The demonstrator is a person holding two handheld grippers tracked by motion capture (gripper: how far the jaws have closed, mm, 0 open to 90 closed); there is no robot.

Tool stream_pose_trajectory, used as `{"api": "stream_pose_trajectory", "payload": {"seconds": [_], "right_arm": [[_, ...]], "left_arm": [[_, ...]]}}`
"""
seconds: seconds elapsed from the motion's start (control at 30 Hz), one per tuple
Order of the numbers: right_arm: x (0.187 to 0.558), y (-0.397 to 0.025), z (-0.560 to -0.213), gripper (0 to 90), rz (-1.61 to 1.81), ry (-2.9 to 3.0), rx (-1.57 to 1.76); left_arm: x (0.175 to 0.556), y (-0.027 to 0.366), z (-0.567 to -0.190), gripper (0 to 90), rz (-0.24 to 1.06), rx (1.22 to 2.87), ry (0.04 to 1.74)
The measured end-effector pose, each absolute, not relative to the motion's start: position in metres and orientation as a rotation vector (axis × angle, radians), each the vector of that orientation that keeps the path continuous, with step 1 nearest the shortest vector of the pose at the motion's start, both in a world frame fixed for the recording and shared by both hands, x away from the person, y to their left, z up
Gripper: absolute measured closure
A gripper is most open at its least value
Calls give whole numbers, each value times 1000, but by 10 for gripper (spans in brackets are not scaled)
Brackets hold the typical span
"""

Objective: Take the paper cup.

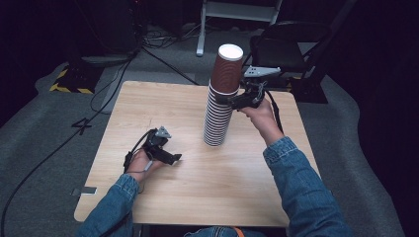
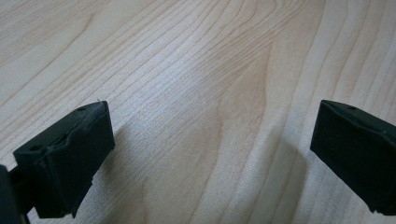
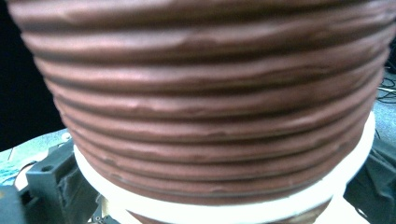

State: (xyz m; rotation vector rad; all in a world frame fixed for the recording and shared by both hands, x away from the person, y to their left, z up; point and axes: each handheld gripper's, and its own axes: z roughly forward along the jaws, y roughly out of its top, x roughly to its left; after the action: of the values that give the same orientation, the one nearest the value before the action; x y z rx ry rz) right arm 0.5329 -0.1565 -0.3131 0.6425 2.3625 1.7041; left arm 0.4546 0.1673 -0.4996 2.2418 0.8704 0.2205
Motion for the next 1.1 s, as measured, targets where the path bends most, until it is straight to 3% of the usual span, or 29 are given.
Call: {"api": "stream_pose_trajectory", "payload": {"seconds": [1.1], "right_arm": [[533,-157,-315,14,1714,2350,628]], "left_arm": [[494,153,-327,0,249,1931,493]]}}
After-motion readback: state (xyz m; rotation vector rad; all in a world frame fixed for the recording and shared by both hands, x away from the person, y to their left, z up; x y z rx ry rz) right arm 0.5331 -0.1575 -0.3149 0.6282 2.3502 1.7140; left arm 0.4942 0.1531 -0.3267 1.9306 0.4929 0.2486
